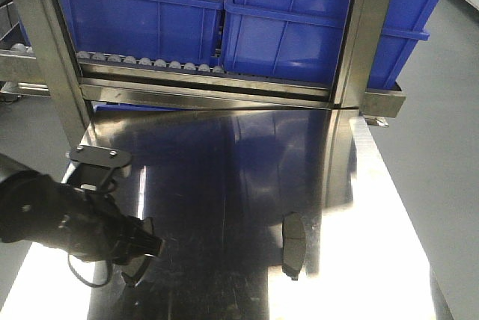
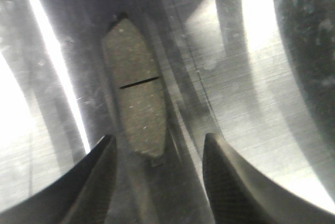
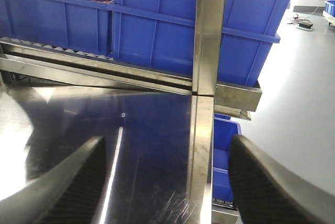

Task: Move and align brake pads A on conveyor
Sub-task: 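Lower the open left gripper over the nearer brake pad on the table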

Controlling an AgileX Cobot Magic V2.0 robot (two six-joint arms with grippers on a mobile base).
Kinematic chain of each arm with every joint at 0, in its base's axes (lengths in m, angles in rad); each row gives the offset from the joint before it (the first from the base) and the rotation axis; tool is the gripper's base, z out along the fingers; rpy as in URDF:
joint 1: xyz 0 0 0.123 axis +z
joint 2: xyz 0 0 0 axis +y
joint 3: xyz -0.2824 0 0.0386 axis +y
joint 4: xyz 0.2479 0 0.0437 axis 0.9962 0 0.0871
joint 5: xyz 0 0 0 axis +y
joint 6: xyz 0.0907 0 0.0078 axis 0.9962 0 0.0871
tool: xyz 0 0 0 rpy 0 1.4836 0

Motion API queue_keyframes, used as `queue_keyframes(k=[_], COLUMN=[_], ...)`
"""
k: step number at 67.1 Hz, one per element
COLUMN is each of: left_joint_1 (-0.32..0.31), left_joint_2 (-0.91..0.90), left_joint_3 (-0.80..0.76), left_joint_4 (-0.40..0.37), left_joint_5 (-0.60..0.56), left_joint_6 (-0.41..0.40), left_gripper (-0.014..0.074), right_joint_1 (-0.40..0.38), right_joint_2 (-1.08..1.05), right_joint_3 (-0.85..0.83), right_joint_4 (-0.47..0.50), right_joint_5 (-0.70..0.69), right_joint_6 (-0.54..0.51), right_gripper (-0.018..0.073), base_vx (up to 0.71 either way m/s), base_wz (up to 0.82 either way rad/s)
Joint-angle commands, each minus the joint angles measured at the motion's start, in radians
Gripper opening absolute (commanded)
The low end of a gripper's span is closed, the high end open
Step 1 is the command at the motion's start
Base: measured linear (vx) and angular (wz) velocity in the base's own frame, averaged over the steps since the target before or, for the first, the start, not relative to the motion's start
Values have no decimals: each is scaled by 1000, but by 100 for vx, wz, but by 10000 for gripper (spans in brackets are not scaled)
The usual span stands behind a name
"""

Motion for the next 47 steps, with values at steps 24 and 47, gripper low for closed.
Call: queue_keyframes(k=[24,47], left_joint_1=[-16,-16], left_joint_2=[169,192], left_joint_3=[-151,-204], left_joint_4=[73,117], left_joint_5=[56,43], left_joint_6=[-123,-186], left_gripper=[364,447], right_joint_1=[-4,-4], right_joint_2=[14,14], right_joint_3=[-23,-23], right_joint_4=[-8,-8], right_joint_5=[-78,-78], right_joint_6=[-4,-4], right_gripper=[484,484], base_vx=[0,0], base_wz=[0,0])
